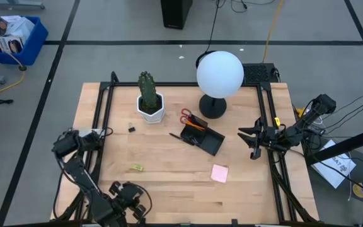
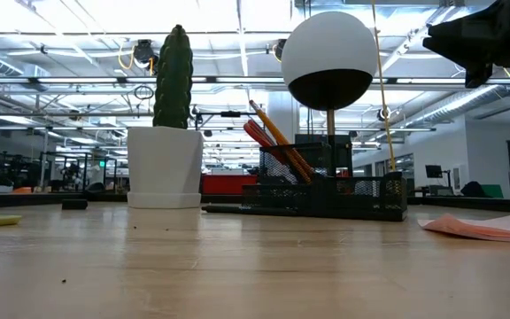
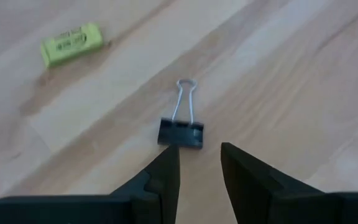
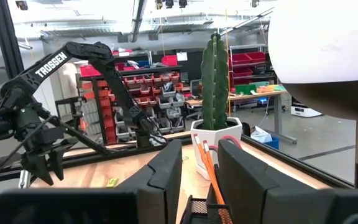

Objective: Pick and place office supplies into organizer
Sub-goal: Put the black binder clip into the black desk organizer

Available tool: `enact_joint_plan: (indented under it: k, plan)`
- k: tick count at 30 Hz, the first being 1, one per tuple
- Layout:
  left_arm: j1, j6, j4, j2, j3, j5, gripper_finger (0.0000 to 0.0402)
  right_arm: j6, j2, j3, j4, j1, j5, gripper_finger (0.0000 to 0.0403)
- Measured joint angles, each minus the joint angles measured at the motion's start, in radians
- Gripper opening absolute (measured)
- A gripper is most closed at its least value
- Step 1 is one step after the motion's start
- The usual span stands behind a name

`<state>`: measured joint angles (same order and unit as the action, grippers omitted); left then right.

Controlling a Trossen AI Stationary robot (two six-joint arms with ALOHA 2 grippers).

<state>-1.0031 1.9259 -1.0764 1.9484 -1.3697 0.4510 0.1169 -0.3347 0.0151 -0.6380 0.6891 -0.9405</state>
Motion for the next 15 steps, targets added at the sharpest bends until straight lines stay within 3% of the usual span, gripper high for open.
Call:
enact_joint_plan:
  k: [15]
  plan:
    - [-0.004, -0.003, -0.021, 0.010, 0.025, -0.003, 0.0123, 0.000, 0.000, 0.000, 0.000, 0.000, 0.000, 0.0100]
